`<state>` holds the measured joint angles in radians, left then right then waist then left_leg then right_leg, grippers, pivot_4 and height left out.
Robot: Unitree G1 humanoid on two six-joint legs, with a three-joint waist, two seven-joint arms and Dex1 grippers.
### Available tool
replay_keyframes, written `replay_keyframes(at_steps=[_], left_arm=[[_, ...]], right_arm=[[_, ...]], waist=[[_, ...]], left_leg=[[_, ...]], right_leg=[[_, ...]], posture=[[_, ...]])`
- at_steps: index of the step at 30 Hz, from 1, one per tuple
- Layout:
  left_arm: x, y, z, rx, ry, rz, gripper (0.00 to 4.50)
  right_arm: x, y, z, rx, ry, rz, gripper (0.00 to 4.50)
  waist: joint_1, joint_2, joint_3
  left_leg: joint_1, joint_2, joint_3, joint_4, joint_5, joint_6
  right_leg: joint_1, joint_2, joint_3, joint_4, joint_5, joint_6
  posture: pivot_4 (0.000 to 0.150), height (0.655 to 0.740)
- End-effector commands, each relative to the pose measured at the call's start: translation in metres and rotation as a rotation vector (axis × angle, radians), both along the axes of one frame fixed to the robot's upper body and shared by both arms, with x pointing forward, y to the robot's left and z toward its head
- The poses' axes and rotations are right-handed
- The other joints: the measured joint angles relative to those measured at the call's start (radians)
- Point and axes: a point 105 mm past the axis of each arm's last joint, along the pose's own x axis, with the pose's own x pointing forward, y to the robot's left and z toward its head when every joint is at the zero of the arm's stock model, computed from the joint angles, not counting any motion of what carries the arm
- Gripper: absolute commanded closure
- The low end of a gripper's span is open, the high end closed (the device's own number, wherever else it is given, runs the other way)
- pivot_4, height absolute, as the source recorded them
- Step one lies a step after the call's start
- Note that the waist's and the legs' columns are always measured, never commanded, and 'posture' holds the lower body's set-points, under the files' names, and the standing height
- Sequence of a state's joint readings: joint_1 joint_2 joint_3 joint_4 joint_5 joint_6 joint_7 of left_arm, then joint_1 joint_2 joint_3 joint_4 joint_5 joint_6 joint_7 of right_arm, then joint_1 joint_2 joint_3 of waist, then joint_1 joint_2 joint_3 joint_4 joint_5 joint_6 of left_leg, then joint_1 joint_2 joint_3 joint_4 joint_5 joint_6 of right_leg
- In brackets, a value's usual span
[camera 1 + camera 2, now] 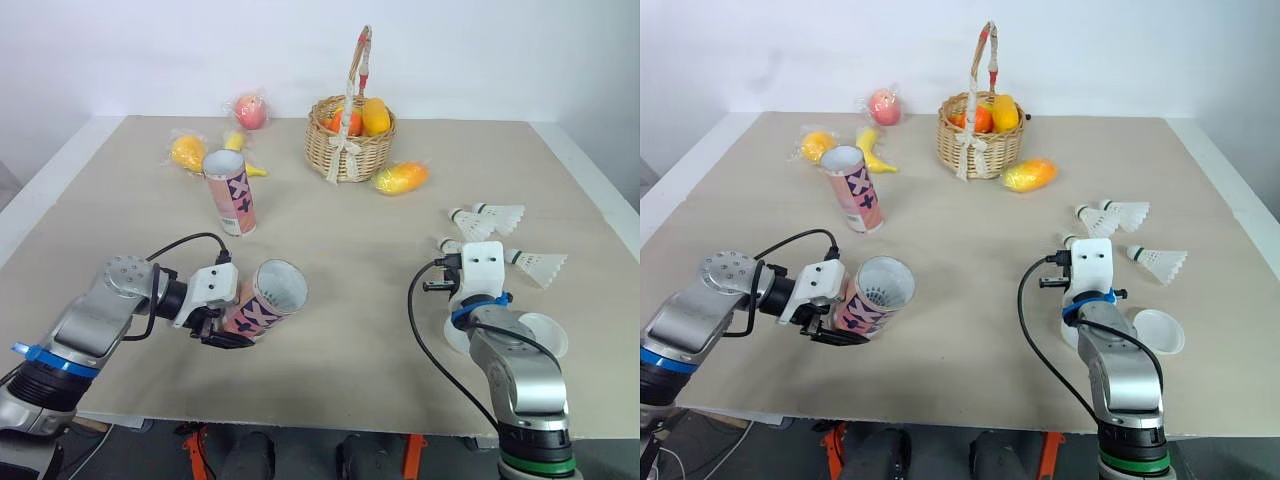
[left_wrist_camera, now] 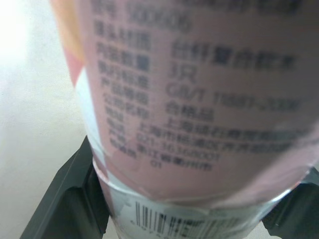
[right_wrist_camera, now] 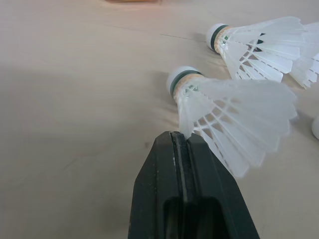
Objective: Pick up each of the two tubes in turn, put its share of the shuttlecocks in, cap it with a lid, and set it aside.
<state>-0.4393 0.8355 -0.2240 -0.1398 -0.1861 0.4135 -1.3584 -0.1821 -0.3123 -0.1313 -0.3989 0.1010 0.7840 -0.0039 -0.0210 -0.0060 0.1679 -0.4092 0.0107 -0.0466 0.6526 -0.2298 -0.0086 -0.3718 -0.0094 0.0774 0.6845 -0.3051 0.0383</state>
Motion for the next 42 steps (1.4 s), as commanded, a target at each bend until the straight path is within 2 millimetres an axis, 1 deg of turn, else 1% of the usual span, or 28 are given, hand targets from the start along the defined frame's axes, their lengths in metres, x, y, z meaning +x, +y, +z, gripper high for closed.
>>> replay_keyframes(at_steps=[1,2,4,5,6,7,10,11,14,16,18,21,24,26,29,32,37,40,42], left_arm=[[-0.005,-0.007,-0.005,-0.010,0.018,-0.023,1.42],[-0.005,-0.008,-0.006,-0.011,0.018,-0.024,1.42],[-0.004,-0.008,-0.006,-0.012,0.019,-0.024,1.42],[-0.004,-0.008,-0.006,-0.012,0.020,-0.024,1.42],[-0.004,-0.008,-0.006,-0.011,0.020,-0.024,1.42],[-0.004,-0.008,-0.007,-0.010,0.020,-0.023,1.42],[-0.004,-0.008,-0.007,-0.008,0.021,-0.027,1.42],[-0.004,-0.008,-0.007,-0.007,0.021,-0.028,1.42],[-0.003,-0.008,-0.006,-0.005,0.021,-0.030,1.42],[-0.003,-0.007,-0.006,-0.002,0.020,-0.030,1.42],[-0.004,-0.007,-0.006,0.000,0.020,-0.030,1.42],[-0.005,-0.006,-0.005,0.001,0.023,-0.032,1.42],[-0.006,-0.006,-0.004,0.002,0.023,-0.030,1.42],[-0.007,-0.005,-0.004,0.003,0.025,-0.027,1.42],[-0.008,-0.005,-0.005,0.002,0.027,-0.023,1.42],[-0.010,-0.006,-0.005,0.000,0.030,-0.021,1.42],[-0.011,-0.005,-0.004,-0.001,0.031,-0.011,1.42],[-0.011,-0.006,-0.004,-0.003,0.033,-0.011,1.42],[-0.011,-0.006,-0.004,-0.005,0.034,-0.011,1.42]], right_arm=[[-0.004,0.005,0.029,-0.051,-0.128,0.044,4.47],[-0.006,0.009,0.034,-0.038,-0.151,0.080,4.47],[-0.020,0.046,0.060,-0.011,-0.273,0.399,4.47],[-0.027,0.057,0.073,-0.009,-0.318,0.532,4.47],[-0.031,0.063,0.079,-0.003,-0.314,0.634,4.47],[-0.032,0.064,0.082,0.004,-0.302,0.683,4.47],[-0.044,0.074,0.102,-0.088,-0.311,0.934,4.47],[-0.052,0.082,0.108,-0.128,-0.297,1.042,4.47],[-0.067,0.098,0.116,-0.188,-0.261,1.240,4.47],[-0.078,0.108,0.117,-0.276,-0.241,1.373,4.47],[-0.084,0.116,0.120,-0.344,-0.233,1.470,4.47],[-0.091,0.127,0.125,-0.415,-0.241,1.581,4.47],[-0.096,0.132,0.118,-0.504,-0.211,1.670,4.47],[-0.098,0.138,0.113,-0.531,-0.208,1.715,4.47],[-0.097,0.147,0.108,-0.529,-0.202,1.755,4.47],[-0.091,0.156,0.106,-0.548,-0.207,1.778,4.47],[-0.084,0.159,0.105,-0.579,-0.200,1.816,4.47],[-0.085,0.160,0.107,-0.580,-0.190,1.858,4.47],[-0.086,0.165,0.115,-0.549,-0.200,1.891,4.47]], waist=[[0.000,0.000,0.000],[0.000,0.000,0.000],[0.000,0.000,0.000],[0.000,0.000,0.000],[-0.001,0.001,0.000],[-0.001,0.001,0.001],[0.001,0.000,0.001],[0.001,0.000,0.001],[0.000,0.000,0.001],[0.001,0.000,0.001],[0.001,0.000,0.001],[0.001,-0.001,0.001],[0.001,-0.002,0.002],[0.001,-0.002,0.002],[0.000,-0.002,0.002],[-0.001,-0.002,0.002],[0.001,-0.002,0.002],[0.001,-0.002,0.002],[0.000,-0.002,0.002]], left_leg=[[0.000,0.000,0.000,0.000,0.000,0.000],[0.000,0.000,0.000,0.000,0.000,0.000],[0.000,0.000,0.000,0.000,0.000,0.000],[0.000,0.000,0.000,0.000,0.000,0.000],[0.000,0.000,0.000,0.000,0.000,0.000],[0.000,0.000,0.000,0.000,0.000,0.000],[0.001,0.000,0.000,0.001,0.000,0.000],[0.001,0.000,0.000,0.002,0.000,0.000],[0.001,0.000,0.000,0.002,0.000,0.000],[0.000,0.001,0.000,0.002,0.000,0.000],[0.000,0.001,0.000,0.001,0.000,0.000],[0.000,0.000,-0.001,0.001,0.000,0.000],[0.000,0.000,-0.001,0.001,0.000,0.000],[0.000,0.000,-0.002,0.001,0.000,0.000],[0.000,0.000,-0.001,0.001,0.000,0.000],[0.000,0.001,-0.002,0.001,0.000,0.000],[0.000,0.000,-0.002,0.001,0.000,0.000],[0.000,0.000,-0.001,0.001,0.000,0.001],[0.000,0.000,-0.001,0.001,0.000,0.001]], right_leg=[[0.000,0.000,0.000,0.000,0.000,0.000],[0.000,0.000,0.000,0.000,0.000,0.000],[0.000,0.000,0.000,0.000,0.000,0.000],[0.000,0.000,0.000,0.000,0.000,0.000],[0.000,0.000,0.000,0.000,0.000,0.001],[0.000,0.000,0.000,0.000,0.000,0.001],[0.002,0.000,0.000,0.000,0.001,0.001],[0.002,0.000,-0.001,-0.001,0.001,0.001],[0.002,0.000,-0.001,-0.001,0.001,0.001],[0.002,0.000,-0.002,-0.001,0.001,0.000],[0.002,0.000,-0.002,-0.001,0.001,0.000],[0.001,0.000,-0.002,-0.001,0.001,0.000],[0.002,-0.001,-0.002,-0.001,0.001,0.000],[0.002,-0.001,-0.003,-0.001,0.001,0.000],[0.001,-0.002,-0.003,-0.001,0.001,-0.001],[0.001,-0.002,-0.003,-0.001,0.001,-0.001],[0.001,-0.004,-0.005,-0.001,0.001,-0.001],[0.000,-0.005,-0.005,-0.001,0.001,-0.002],[0.000,-0.005,-0.006,-0.001,0.002,-0.002]], posture=[[0.150,0.7400],[0.150,0.7400],[0.150,0.7400],[0.150,0.7400],[0.150,0.7400],[0.150,0.7400],[0.150,0.7400],[0.150,0.7400],[0.150,0.7400],[0.150,0.7400],[0.150,0.7400],[0.150,0.7400],[0.150,0.7400],[0.150,0.7400],[0.150,0.7400],[0.150,0.7400],[0.150,0.7400],[0.150,0.7400],[0.150,0.7400]])
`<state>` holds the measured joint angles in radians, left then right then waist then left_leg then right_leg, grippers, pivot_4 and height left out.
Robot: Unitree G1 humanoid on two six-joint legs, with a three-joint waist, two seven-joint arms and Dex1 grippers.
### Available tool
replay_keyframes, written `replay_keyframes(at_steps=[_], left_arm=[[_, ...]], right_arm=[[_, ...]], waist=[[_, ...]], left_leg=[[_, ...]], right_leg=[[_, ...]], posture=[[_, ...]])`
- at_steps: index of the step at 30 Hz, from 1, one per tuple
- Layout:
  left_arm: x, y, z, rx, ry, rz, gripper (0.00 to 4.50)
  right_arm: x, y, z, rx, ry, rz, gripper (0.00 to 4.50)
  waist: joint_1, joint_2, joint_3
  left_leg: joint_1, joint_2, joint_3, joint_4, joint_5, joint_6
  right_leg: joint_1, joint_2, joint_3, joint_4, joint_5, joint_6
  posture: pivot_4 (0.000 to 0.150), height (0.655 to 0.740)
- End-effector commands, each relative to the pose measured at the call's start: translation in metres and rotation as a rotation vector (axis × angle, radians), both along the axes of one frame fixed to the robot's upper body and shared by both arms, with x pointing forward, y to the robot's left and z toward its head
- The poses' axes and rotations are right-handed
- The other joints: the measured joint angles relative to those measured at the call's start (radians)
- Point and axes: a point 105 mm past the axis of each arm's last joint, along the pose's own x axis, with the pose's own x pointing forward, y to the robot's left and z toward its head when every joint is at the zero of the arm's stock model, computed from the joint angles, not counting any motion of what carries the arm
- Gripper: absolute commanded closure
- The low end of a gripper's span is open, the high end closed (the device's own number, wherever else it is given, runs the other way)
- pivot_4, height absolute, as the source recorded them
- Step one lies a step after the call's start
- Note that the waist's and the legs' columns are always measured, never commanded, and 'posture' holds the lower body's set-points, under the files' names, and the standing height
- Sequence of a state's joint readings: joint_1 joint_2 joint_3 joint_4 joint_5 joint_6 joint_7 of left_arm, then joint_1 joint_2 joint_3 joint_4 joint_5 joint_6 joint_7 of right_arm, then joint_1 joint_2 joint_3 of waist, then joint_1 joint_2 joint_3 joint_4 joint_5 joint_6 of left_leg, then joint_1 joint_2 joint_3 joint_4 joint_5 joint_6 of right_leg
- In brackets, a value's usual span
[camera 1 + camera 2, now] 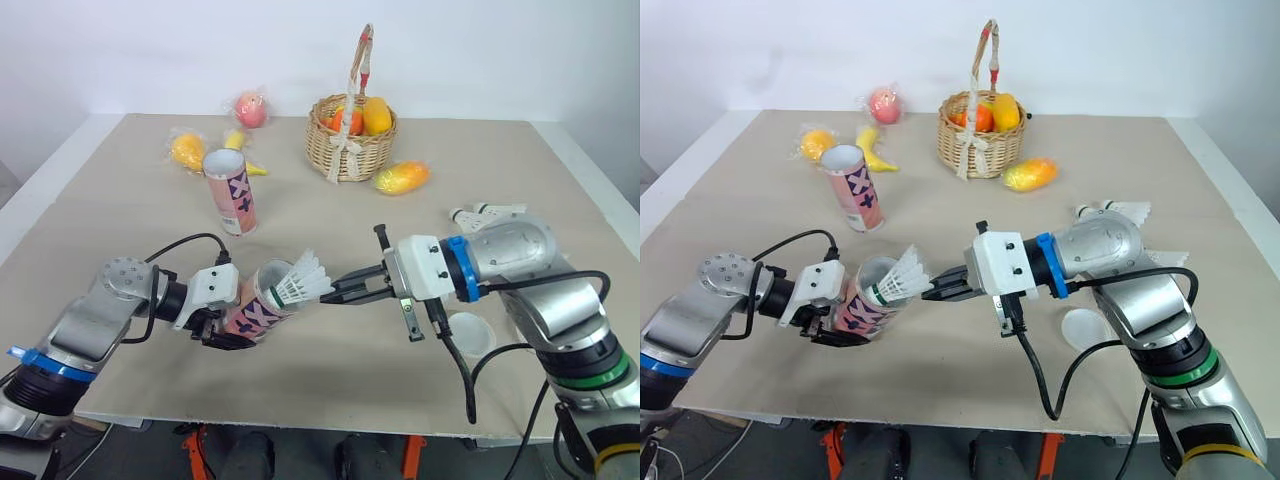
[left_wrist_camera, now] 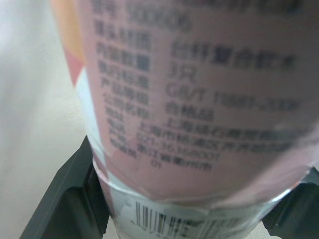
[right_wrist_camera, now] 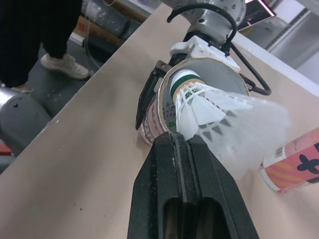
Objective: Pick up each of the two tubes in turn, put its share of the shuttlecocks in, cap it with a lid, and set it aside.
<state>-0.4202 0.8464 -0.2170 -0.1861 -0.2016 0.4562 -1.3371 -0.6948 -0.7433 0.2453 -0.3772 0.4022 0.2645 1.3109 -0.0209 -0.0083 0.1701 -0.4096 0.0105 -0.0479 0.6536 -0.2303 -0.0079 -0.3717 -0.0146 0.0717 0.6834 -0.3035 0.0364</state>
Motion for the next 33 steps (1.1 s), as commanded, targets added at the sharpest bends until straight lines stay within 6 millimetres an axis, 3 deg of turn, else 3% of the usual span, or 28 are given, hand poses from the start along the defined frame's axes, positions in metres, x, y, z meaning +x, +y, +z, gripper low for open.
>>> replay_keyframes(at_steps=[1,4,10,14,17,20,26,28,29,33], left_arm=[[-0.007,-0.006,-0.005,-0.002,0.027,-0.029,1.42],[-0.007,-0.006,-0.005,-0.004,0.025,-0.028,1.42],[-0.006,-0.006,-0.005,-0.005,0.022,-0.021,1.42],[-0.005,-0.007,-0.003,-0.009,0.012,-0.025,1.42],[-0.002,-0.012,0.001,-0.020,-0.011,-0.045,1.42],[0.003,-0.020,0.009,-0.042,-0.034,-0.074,1.42],[0.006,-0.034,0.018,-0.075,-0.033,-0.140,1.42],[0.009,-0.035,0.016,-0.059,-0.029,-0.150,1.42],[0.011,-0.035,0.013,-0.047,-0.026,-0.152,1.42],[0.013,-0.033,0.007,-0.027,-0.008,-0.156,1.42]], right_arm=[[-0.006,0.011,0.018,0.029,0.009,0.086,4.18],[-0.011,0.019,0.032,0.065,0.101,0.143,3.32],[-0.011,0.025,0.051,0.121,0.211,0.164,0.15],[0.008,0.015,0.064,0.233,0.333,0.038,0.04],[0.020,0.007,0.061,0.270,0.380,-0.075,0.04],[0.018,-0.001,0.050,0.255,0.403,-0.104,0.82],[0.016,-0.003,0.044,0.223,0.396,-0.119,3.56],[0.016,-0.002,0.044,0.206,0.381,-0.113,4.25],[0.016,0.000,0.043,0.188,0.367,-0.109,4.45],[0.020,0.008,0.040,0.103,0.286,-0.123,4.45]], waist=[[-0.001,0.000,0.000],[-0.001,0.000,0.000],[0.000,0.000,0.000],[0.000,0.000,0.000],[0.001,0.000,0.000],[0.002,0.000,0.000],[-0.006,-0.002,0.002],[-0.007,-0.002,0.002],[-0.007,-0.002,0.002],[-0.007,-0.002,0.002]], left_leg=[[0.000,0.000,0.000,0.000,0.000,0.000],[0.000,0.001,-0.001,0.000,0.000,0.000],[0.000,0.000,-0.001,0.000,0.000,0.000],[0.000,0.000,-0.001,0.000,0.000,0.000],[0.000,0.000,-0.001,0.000,0.000,0.000],[-0.001,0.000,-0.001,0.000,0.000,0.000],[-0.006,0.001,-0.001,0.000,0.000,0.000],[-0.006,0.002,-0.001,0.000,0.000,0.000],[-0.006,0.002,-0.002,0.000,0.000,0.000],[-0.006,0.003,-0.001,0.000,0.000,0.000]], right_leg=[[0.000,0.000,0.000,0.000,0.000,-0.001],[0.000,0.000,-0.001,0.000,0.001,-0.002],[0.000,-0.001,-0.002,0.000,0.001,-0.002],[0.000,-0.001,-0.002,0.000,0.001,-0.002],[0.000,-0.001,-0.002,0.000,0.001,-0.002],[-0.001,-0.001,-0.003,0.000,0.001,-0.002],[-0.006,0.001,-0.002,0.000,0.001,-0.002],[-0.006,0.002,-0.002,0.000,0.002,-0.003],[-0.006,0.003,-0.002,0.000,0.002,-0.003],[-0.008,0.004,-0.002,0.001,0.002,-0.003]], posture=[[0.150,0.7400],[0.150,0.7400],[0.150,0.7400],[0.150,0.7400],[0.150,0.7400],[0.150,0.7400],[0.150,0.7400],[0.150,0.7400],[0.150,0.7400],[0.150,0.7400]])
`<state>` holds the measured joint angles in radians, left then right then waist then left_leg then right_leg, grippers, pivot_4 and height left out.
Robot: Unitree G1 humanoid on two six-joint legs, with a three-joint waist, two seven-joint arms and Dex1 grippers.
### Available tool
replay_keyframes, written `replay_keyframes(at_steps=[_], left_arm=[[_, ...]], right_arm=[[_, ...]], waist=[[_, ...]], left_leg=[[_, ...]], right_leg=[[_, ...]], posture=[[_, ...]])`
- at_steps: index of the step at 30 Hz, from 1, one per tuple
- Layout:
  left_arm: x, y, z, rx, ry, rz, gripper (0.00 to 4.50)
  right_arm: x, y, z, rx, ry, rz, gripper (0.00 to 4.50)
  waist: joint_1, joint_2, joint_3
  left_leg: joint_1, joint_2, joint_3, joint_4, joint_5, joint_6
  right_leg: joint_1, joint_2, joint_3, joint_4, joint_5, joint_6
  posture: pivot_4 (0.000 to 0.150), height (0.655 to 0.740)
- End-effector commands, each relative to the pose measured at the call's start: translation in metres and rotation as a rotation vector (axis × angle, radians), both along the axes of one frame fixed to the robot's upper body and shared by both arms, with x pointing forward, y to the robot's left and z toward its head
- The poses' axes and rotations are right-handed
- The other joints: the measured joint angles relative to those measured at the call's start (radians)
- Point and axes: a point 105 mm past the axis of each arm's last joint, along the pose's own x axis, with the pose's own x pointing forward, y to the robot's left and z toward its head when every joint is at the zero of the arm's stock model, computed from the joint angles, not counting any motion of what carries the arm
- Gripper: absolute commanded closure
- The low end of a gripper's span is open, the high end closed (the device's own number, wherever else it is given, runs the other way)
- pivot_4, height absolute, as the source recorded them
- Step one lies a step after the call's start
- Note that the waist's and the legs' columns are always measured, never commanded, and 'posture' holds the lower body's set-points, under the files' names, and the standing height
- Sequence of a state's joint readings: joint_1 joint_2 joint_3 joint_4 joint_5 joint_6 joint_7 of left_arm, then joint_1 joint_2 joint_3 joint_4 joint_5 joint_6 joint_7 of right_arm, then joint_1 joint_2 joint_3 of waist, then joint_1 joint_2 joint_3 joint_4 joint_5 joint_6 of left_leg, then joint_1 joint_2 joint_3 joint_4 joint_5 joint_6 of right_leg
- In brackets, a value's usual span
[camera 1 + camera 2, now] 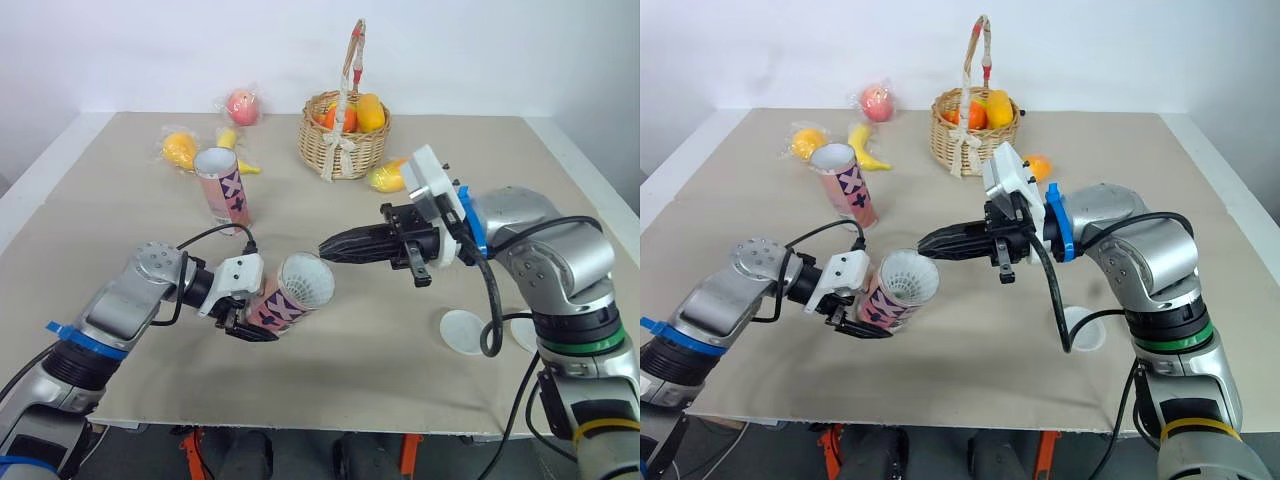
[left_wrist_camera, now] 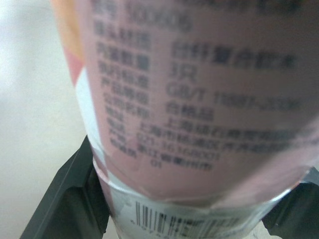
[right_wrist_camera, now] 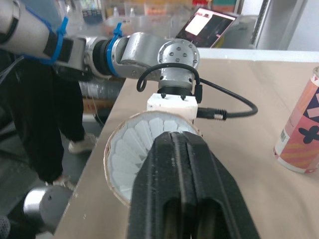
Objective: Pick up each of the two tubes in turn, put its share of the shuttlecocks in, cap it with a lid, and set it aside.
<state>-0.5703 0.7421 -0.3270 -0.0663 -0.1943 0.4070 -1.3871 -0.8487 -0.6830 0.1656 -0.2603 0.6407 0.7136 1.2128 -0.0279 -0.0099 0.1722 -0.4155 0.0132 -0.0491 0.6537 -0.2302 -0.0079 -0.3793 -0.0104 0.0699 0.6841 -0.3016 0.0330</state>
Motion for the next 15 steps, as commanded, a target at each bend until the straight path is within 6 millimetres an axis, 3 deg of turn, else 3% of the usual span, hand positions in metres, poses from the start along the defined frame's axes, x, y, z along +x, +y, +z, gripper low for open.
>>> replay_keyframes(at_steps=[1,5,9,15], left_arm=[[0.002,-0.001,0.004,0.011,-0.020,-0.026,1.42],[0.003,-0.001,0.002,0.012,-0.014,-0.033,1.42],[0.004,-0.004,0.003,0.004,-0.013,-0.037,1.42],[0.005,-0.004,0.003,-0.006,-0.011,-0.026,1.42]], right_arm=[[-0.002,0.010,0.007,-0.067,-0.116,0.030,4.45],[0.004,0.023,-0.001,-0.160,-0.168,0.044,4.45],[-0.002,0.033,-0.021,-0.317,-0.165,0.131,4.45],[-0.007,0.051,-0.030,-0.427,-0.146,0.214,4.45]], waist=[[0.000,0.000,0.000],[0.001,0.000,0.000],[0.002,0.000,0.000],[0.003,0.000,0.000]], left_leg=[[0.000,0.000,0.000,0.000,0.000,0.000],[-0.001,0.000,0.000,0.001,0.000,0.000],[-0.001,0.000,-0.001,0.001,0.000,0.000],[-0.004,0.000,-0.003,0.002,0.000,0.000]], right_leg=[[0.000,0.000,0.000,0.000,0.000,0.000],[0.000,0.000,0.000,0.000,0.000,0.000],[-0.001,0.000,0.000,0.000,0.000,0.000],[-0.003,-0.001,-0.002,0.001,0.000,0.000]], posture=[[0.150,0.7400],[0.150,0.7400],[0.150,0.7400],[0.150,0.7400]])
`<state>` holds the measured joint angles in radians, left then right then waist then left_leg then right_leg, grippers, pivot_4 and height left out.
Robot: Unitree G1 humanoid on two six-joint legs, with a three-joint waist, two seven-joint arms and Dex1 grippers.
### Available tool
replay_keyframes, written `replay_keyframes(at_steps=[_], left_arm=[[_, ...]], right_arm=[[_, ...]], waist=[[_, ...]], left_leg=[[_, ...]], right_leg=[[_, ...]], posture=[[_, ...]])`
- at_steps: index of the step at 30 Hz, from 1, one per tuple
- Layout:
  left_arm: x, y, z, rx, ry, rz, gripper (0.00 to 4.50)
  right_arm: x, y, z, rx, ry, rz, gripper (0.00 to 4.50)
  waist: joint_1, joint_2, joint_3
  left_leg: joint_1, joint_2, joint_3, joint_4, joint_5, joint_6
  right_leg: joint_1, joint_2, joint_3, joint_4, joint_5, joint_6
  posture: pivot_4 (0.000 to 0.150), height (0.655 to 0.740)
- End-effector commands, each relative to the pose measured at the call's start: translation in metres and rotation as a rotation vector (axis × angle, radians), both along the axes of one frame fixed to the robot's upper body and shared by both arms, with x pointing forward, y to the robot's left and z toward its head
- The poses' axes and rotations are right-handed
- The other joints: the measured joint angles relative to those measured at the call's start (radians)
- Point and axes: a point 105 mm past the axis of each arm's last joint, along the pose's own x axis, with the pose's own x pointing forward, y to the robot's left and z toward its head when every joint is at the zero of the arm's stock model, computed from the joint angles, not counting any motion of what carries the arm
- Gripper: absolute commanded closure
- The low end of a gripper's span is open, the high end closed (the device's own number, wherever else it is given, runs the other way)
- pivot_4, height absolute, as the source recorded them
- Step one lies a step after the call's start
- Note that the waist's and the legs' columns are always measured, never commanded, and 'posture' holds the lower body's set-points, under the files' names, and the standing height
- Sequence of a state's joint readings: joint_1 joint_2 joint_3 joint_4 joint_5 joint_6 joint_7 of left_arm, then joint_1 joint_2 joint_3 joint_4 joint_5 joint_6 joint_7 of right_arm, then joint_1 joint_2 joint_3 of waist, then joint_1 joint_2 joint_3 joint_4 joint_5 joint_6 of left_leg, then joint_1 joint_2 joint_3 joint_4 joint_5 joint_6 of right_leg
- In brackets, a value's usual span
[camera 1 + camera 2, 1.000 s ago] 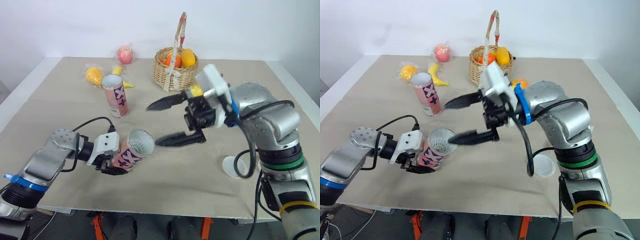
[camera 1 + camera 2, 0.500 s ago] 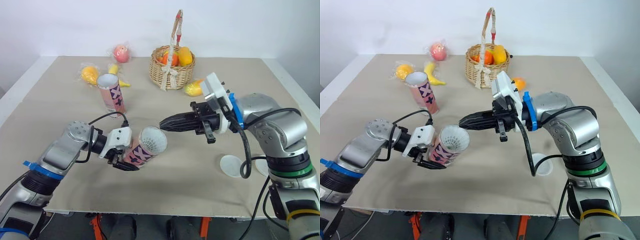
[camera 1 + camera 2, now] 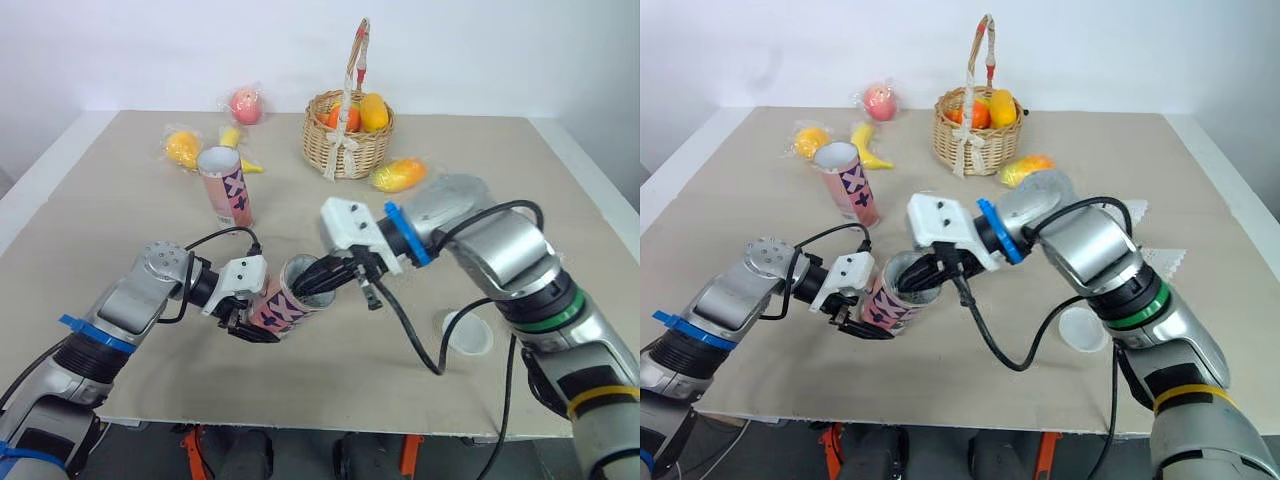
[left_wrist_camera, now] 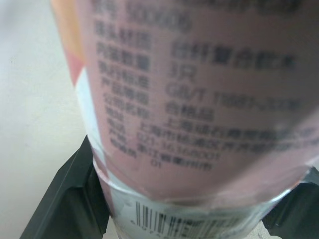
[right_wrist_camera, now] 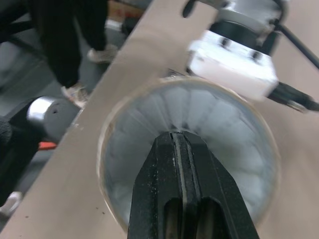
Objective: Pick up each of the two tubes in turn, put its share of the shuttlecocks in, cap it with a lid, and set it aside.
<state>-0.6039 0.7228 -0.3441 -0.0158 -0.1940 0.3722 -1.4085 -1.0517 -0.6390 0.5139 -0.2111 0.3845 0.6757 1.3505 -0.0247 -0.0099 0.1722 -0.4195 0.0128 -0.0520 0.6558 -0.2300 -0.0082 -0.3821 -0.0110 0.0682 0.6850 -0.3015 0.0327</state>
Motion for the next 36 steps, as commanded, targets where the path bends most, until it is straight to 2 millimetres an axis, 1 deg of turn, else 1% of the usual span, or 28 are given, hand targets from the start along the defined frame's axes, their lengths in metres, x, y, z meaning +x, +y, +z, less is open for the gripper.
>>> replay_keyframes(at_steps=[1,7,11,14,16,18,20,22,24,25,26,28,30,33,36], left_arm=[[0.001,0.000,0.002,-0.001,-0.012,0.006,1.42],[0.002,0.003,0.003,-0.006,-0.012,0.022,1.42],[0.001,0.005,0.002,-0.011,-0.011,0.037,1.42],[-0.001,0.007,0.001,-0.014,-0.008,0.047,1.42],[-0.002,0.008,0.001,-0.015,-0.007,0.051,1.42],[-0.001,0.009,0.002,-0.016,-0.009,0.058,1.42],[-0.001,0.009,0.002,-0.016,-0.010,0.060,1.42],[-0.001,0.008,0.002,-0.021,-0.009,0.059,1.42],[-0.001,0.007,0.002,-0.023,-0.009,0.058,1.42],[-0.001,0.006,0.002,-0.024,-0.008,0.058,1.42],[-0.002,0.006,0.002,-0.025,-0.008,0.057,1.42],[-0.002,0.005,0.002,-0.029,-0.006,0.057,1.42],[-0.002,0.004,0.002,-0.032,-0.006,0.057,1.42],[-0.003,0.003,0.001,-0.036,-0.006,0.059,1.42],[-0.003,0.002,0.002,-0.049,-0.015,0.056,1.42]], right_arm=[[-0.001,0.016,0.004,-0.048,-0.038,0.048,4.45],[0.019,0.048,-0.006,-0.094,0.007,-0.031,4.45],[0.025,0.058,-0.019,-0.167,0.104,-0.116,4.45],[0.024,0.059,-0.025,-0.198,0.163,-0.146,4.45],[0.019,0.054,-0.032,-0.241,0.176,-0.135,4.45],[0.017,0.050,-0.031,-0.248,0.187,-0.133,4.45],[0.021,0.046,-0.021,-0.226,0.186,-0.140,4.45],[0.032,0.044,0.000,-0.162,0.192,-0.179,4.45],[0.037,0.040,0.017,-0.109,0.210,-0.194,4.45],[0.040,0.033,0.032,-0.069,0.220,-0.203,4.45],[0.041,0.027,0.044,-0.033,0.232,-0.202,4.45],[0.036,0.013,0.062,0.013,0.264,-0.174,4.45],[0.031,0.004,0.067,0.023,0.270,-0.156,4.45],[0.023,-0.026,0.070,0.042,0.248,-0.152,4.45],[0.022,-0.045,0.068,0.064,0.217,-0.200,4.45]], waist=[[0.000,0.000,0.000],[-0.002,0.000,0.000],[-0.015,0.000,0.000],[-0.022,0.000,0.000],[-0.023,0.000,0.000],[-0.023,0.000,0.000],[-0.023,0.000,0.000],[-0.023,0.000,0.000],[-0.023,0.000,0.000],[-0.021,0.000,0.001],[-0.020,0.000,0.001],[-0.016,0.000,0.001],[-0.014,0.000,0.001],[-0.013,0.000,0.001],[-0.013,0.000,0.001]], left_leg=[[0.000,0.000,0.000,0.000,0.000,0.000],[0.000,0.000,-0.003,0.000,0.002,-0.003],[0.001,0.002,-0.004,0.000,0.004,-0.006],[0.005,0.003,-0.004,-0.003,0.007,-0.005],[0.008,0.004,-0.004,-0.003,0.008,-0.005],[0.012,0.005,-0.004,-0.004,0.009,-0.004],[0.012,0.007,-0.004,-0.004,0.009,-0.005],[0.012,0.008,-0.004,-0.004,0.009,-0.005],[0.011,0.009,-0.004,-0.004,0.009,-0.005],[0.010,0.009,-0.004,-0.004,0.010,-0.005],[0.009,0.008,-0.004,-0.003,0.010,-0.005],[0.005,0.009,-0.005,-0.002,0.010,-0.006],[-0.003,0.007,-0.007,-0.001,0.010,-0.006],[-0.004,0.003,-0.006,-0.003,0.010,-0.006],[-0.005,0.001,-0.006,-0.003,0.010,-0.006]], right_leg=[[0.000,0.000,0.000,0.000,0.000,0.000],[-0.001,0.001,-0.002,0.002,0.001,-0.001],[-0.001,0.004,-0.003,0.004,0.002,-0.004],[0.000,0.007,-0.004,0.008,0.004,-0.008],[0.000,0.009,-0.004,0.012,0.004,-0.010],[0.002,0.010,-0.004,0.013,0.003,-0.011],[0.002,0.013,-0.004,0.013,0.002,-0.010],[0.002,0.015,-0.004,0.013,0.002,-0.010],[0.001,0.015,-0.004,0.014,0.003,-0.011],[0.000,0.015,-0.004,0.014,0.005,-0.015],[0.000,0.014,-0.004,0.014,0.005,-0.014],[-0.003,0.013,-0.005,0.014,0.004,-0.013],[-0.009,0.011,-0.006,0.014,0.004,-0.013],[-0.010,0.005,-0.006,0.013,0.002,-0.009],[-0.010,0.003,-0.005,0.013,0.000,-0.007]], posture=[[0.150,0.7400],[0.150,0.7400],[0.150,0.7400],[0.150,0.7400],[0.150,0.7400],[0.150,0.7400],[0.150,0.7400],[0.150,0.7400],[0.150,0.7400],[0.150,0.7400],[0.150,0.7400],[0.150,0.7400],[0.150,0.7400],[0.150,0.7400],[0.150,0.7400]])
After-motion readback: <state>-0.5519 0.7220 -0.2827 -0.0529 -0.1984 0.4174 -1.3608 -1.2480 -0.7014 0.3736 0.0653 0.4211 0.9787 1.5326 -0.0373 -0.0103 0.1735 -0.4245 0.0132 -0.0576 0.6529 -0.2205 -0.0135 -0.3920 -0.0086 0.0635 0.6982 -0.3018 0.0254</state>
